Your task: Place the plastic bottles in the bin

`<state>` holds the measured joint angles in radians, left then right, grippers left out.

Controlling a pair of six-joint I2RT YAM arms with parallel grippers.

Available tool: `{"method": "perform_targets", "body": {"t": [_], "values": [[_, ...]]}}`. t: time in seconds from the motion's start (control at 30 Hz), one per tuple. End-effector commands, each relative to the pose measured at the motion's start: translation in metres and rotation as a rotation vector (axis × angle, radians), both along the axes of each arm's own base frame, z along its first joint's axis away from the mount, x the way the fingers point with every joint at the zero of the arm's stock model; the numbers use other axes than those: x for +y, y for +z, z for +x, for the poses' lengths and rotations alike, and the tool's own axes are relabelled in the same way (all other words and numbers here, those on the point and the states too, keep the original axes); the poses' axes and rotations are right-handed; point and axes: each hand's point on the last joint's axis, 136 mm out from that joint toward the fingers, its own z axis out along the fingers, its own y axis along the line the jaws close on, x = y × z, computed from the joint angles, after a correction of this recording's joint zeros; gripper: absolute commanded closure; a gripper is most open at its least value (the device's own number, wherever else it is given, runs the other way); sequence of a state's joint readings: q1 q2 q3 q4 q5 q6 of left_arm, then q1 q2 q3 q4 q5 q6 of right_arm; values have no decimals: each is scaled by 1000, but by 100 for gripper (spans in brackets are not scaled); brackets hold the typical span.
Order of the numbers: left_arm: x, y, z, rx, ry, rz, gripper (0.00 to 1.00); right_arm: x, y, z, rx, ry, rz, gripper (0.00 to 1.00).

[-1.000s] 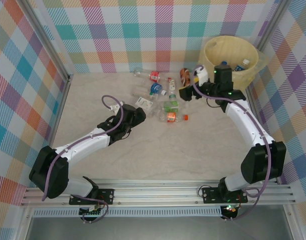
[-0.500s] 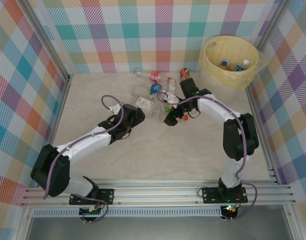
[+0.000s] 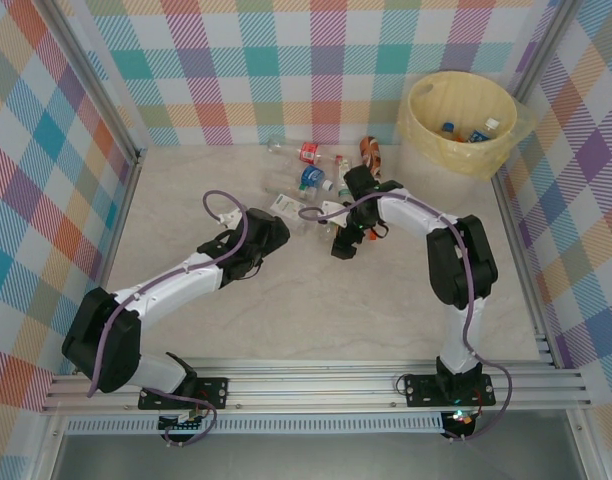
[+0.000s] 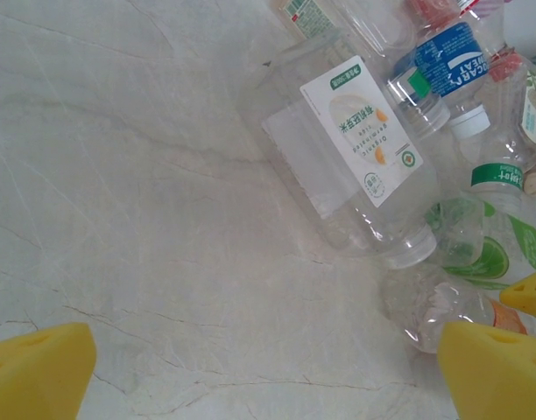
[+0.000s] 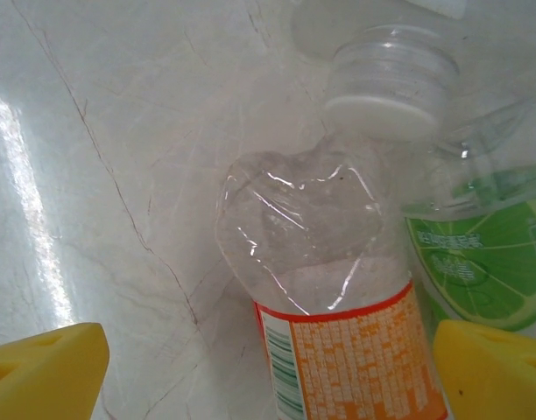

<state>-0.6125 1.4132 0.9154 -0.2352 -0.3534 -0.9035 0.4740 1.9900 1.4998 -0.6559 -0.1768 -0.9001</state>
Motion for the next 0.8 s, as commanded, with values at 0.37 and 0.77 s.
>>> {"method": "perform_targets", "body": {"t": [0.37,0.77], "values": [[8,0,2,6,36,4,0,-14,-43,-14,-11,131,-178,12],[11,-4,0,11,44,8,0,-22,-60,7,-137,155,-246,33]]}}
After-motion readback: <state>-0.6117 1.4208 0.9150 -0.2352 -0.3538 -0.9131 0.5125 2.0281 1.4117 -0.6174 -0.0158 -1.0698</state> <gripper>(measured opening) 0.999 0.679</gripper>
